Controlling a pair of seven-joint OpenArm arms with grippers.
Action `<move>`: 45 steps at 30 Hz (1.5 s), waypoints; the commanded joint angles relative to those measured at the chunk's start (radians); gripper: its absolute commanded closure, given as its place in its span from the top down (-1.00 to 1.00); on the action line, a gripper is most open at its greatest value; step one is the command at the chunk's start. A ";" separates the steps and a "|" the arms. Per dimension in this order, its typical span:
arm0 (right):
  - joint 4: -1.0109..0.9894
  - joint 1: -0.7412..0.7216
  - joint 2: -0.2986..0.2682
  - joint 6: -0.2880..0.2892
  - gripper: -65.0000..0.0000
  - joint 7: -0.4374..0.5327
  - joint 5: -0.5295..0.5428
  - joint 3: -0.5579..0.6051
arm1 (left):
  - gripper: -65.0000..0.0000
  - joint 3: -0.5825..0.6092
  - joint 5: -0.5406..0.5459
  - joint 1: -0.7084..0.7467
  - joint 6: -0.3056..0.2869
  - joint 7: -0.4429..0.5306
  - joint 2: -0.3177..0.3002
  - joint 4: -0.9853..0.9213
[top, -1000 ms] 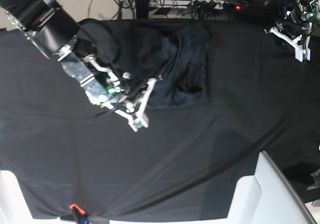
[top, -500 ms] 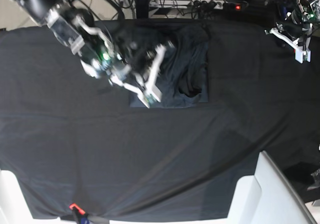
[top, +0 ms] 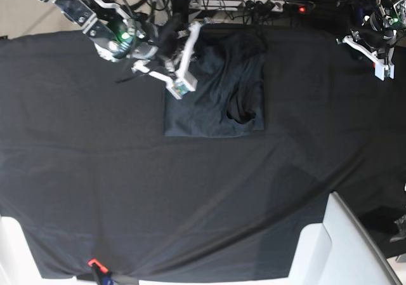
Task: Fold the T-shirt properly
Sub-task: 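Raise the right gripper and move it beside the stack's edge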
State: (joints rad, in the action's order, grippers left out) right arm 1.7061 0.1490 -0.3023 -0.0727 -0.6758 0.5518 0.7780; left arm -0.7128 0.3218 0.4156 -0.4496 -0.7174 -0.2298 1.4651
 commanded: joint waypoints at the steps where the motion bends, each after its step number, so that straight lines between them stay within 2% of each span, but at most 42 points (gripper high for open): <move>1: 0.004 0.001 -0.004 0.001 -1.00 0.026 0.009 -0.004 | -1.00 -0.006 0.009 0.004 -0.001 0.015 -0.015 0.018; 7: -0.100 0.008 -0.008 0.001 -1.00 0.061 0.011 -0.004 | -1.00 -0.006 0.009 0.004 -0.001 0.015 -0.015 0.019; 14: -0.100 0.034 -0.011 -0.003 -1.00 0.083 0.011 -0.004 | -1.00 -0.006 0.009 0.004 -0.001 0.015 -0.015 0.016; 17: -0.047 0.037 -0.015 -0.075 -1.00 0.083 0.007 0.002 | -1.00 -0.006 0.009 0.004 -0.001 0.015 -0.015 0.016; 19: 0.032 0.053 -0.048 -0.140 -1.00 0.089 -0.005 0.005 | -1.00 -0.006 0.009 0.004 -0.001 0.015 -0.015 0.015; 21: 0.122 0.056 -0.062 -0.180 -0.99 0.083 -0.066 0.033 | -1.00 -0.006 0.009 0.009 -0.001 0.015 -0.024 0.010; 24: 0.199 0.045 -0.079 -0.227 -0.98 0.064 -0.232 0.145 | -1.00 -0.006 0.009 0.012 -0.015 0.015 -0.066 -0.039; 26: 0.197 0.014 -0.045 -0.232 -0.98 0.014 -0.327 0.217 | -1.00 -0.011 0.009 0.009 -0.044 0.015 -0.092 -0.083; 30: 0.160 -0.052 0.071 -0.232 -0.98 -0.177 -0.499 0.349 | -1.00 -0.011 0.009 0.012 -0.082 0.017 -0.124 -0.122; 32: 0.153 -0.091 0.102 -0.227 -0.98 -0.213 -0.526 0.400 | -1.00 -0.006 0.009 0.013 -0.082 0.017 -0.122 -0.108; 34: 0.154 -0.134 0.102 -0.224 -0.98 -0.213 -0.522 0.424 | -1.00 -0.003 0.009 0.030 -0.082 0.017 -0.105 -0.056; 37: 0.128 -0.156 0.134 -0.223 -0.97 -0.221 -0.522 0.421 | -1.00 0.042 0.009 0.052 -0.082 0.015 -0.066 0.046; 41: 0.114 -0.145 0.139 -0.223 -0.97 -0.215 -0.522 0.364 | -1.00 0.141 0.009 0.096 -0.076 0.008 -0.003 0.225; 43: 0.114 -0.118 0.137 -0.223 -0.97 -0.215 -0.522 0.301 | -1.00 0.189 0.009 0.108 -0.076 -0.061 0.011 0.303; 45: 0.113 -0.081 0.137 -0.221 -0.97 -0.213 -0.522 0.200 | -1.00 0.218 0.012 0.102 -0.076 -0.218 0.014 0.354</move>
State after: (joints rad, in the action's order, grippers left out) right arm 1.8042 0.0799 -0.1719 -0.2913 -0.9054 0.0360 0.9718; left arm -0.4835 0.3424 0.5156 -0.5274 -0.9596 -0.1974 1.8038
